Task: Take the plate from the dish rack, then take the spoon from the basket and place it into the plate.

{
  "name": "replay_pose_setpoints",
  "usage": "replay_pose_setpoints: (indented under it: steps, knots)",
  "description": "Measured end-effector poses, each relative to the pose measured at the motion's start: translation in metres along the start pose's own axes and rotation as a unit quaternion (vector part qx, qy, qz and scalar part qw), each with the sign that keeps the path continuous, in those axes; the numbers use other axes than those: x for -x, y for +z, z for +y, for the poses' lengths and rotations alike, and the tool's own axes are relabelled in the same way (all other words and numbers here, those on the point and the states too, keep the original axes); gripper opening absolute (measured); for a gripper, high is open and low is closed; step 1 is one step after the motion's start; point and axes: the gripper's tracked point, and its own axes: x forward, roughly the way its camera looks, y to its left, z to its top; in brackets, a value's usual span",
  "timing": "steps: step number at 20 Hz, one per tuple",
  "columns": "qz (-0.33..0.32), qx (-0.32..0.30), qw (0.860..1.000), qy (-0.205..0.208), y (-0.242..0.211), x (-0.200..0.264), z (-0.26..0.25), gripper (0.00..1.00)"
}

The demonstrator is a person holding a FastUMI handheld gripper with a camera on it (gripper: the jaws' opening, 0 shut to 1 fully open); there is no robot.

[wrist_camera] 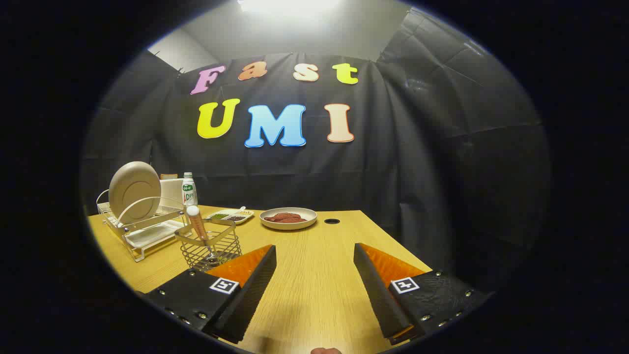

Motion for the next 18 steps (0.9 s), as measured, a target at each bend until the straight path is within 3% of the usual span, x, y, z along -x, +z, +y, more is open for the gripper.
replay_pose_setpoints:
  steps: [3,7,12,18]
  knots:
    - [0.004,-0.014,1.000,-0.007,0.004,-0.041,-0.007,0.97]
    - [-0.010,-0.018,1.000,-0.023,0.054,-0.068,-0.017,0.97]
    - [-0.043,0.003,0.999,-0.019,0.154,-0.038,0.002,0.97]
    - [-0.051,0.007,0.998,-0.032,0.238,0.018,0.047,0.97]
